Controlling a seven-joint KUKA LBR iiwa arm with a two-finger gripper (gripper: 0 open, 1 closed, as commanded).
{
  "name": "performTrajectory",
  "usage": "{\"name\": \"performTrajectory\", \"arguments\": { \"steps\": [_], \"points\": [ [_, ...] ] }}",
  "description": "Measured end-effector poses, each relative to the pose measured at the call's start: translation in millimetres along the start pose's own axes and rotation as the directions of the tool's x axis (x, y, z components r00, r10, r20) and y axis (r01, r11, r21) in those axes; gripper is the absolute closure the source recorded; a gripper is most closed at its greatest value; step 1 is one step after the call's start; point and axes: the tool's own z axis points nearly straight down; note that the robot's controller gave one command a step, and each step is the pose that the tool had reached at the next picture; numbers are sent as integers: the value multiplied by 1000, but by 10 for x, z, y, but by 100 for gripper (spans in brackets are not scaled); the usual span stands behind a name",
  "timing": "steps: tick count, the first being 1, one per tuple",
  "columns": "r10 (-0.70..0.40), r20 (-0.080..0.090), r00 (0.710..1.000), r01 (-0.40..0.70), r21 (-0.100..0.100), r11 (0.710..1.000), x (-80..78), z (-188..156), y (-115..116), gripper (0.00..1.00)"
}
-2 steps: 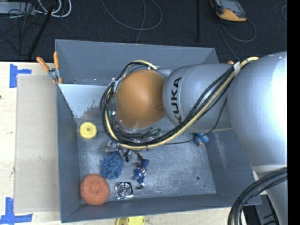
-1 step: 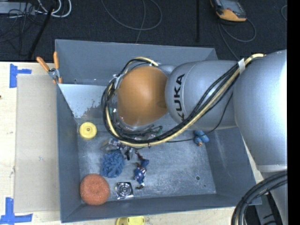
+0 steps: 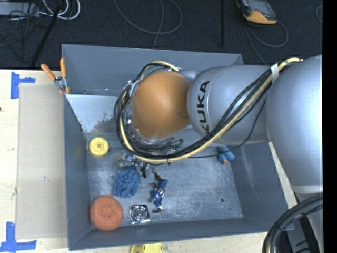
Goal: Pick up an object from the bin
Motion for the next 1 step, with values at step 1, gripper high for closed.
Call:
{"name": "performTrajectory", "arguments": {
  "steps": [1],
  "points": [
    [1, -4, 1000, -1, -5, 1000, 10, -132, 18, 100]
  ]
}}
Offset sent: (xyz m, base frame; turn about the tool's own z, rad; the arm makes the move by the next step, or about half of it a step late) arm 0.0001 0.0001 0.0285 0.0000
